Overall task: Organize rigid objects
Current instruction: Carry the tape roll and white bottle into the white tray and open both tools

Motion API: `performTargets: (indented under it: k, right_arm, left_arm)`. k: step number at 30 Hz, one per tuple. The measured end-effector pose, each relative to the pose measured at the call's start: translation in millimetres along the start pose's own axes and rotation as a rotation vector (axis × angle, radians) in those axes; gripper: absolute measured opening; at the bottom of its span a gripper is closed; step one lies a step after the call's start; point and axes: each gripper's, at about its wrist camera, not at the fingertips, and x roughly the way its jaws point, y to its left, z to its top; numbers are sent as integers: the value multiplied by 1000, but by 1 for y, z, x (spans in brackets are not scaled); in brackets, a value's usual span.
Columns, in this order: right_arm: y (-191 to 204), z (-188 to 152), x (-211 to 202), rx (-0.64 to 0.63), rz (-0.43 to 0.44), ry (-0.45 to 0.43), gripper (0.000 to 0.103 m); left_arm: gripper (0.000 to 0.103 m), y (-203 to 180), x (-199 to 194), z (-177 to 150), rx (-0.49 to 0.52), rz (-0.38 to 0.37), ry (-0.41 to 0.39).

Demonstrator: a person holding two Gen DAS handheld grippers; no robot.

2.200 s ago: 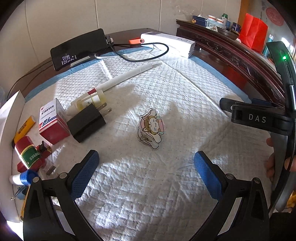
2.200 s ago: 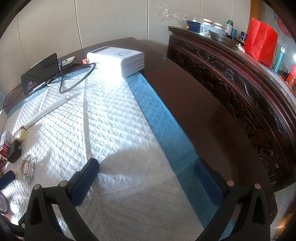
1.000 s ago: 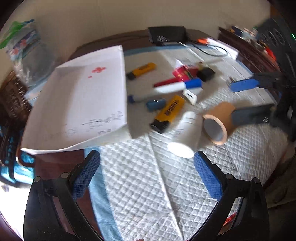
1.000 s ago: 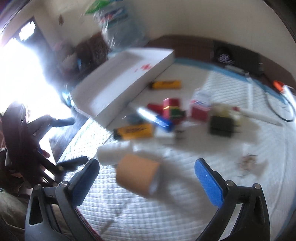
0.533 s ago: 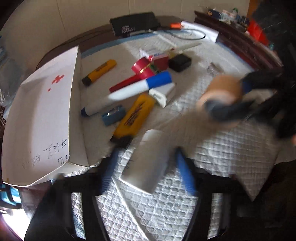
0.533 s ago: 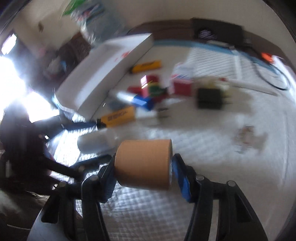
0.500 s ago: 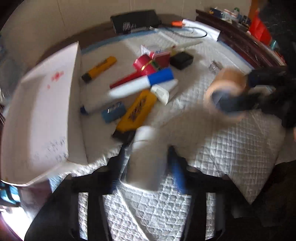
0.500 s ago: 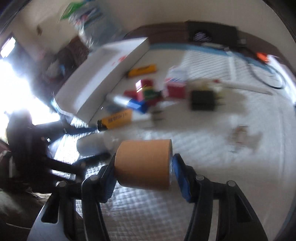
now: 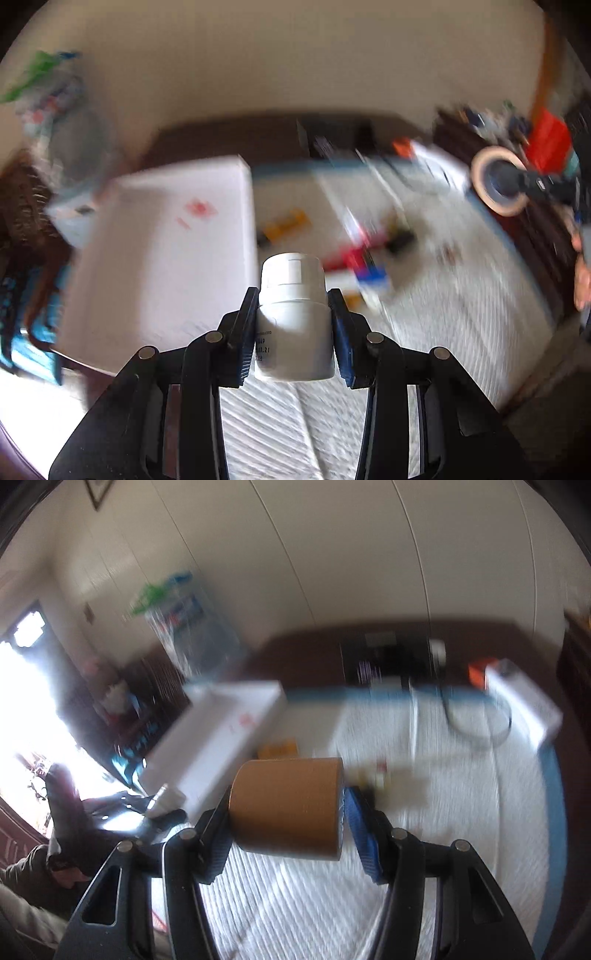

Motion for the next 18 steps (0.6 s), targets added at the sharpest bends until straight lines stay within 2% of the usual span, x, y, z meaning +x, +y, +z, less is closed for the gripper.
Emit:
performTargets:
  k: [5, 7, 10, 13, 15, 18]
  right_arm:
    - [35, 74, -58, -96, 50, -260, 57]
    - [58, 103, -89, -144, 83, -384, 57]
    - [91, 131, -120, -209, 113, -505, 57]
    - [120, 147, -130, -232, 191, -564, 57]
    - [131, 147, -116, -233, 205, -519, 57]
    - [146, 135, -72, -232, 225, -409, 57]
  left_arm:
    - [36, 48, -97, 86, -112, 126, -265]
    - [36, 63, -134, 110, -136, 176, -348]
    - [36, 80, -184, 135, -162, 231, -462]
    - [36, 96, -198, 140, -183, 273, -499]
    - [36, 104, -188, 134, -191, 299, -467]
    - [36, 114, -143, 117, -211, 285, -349]
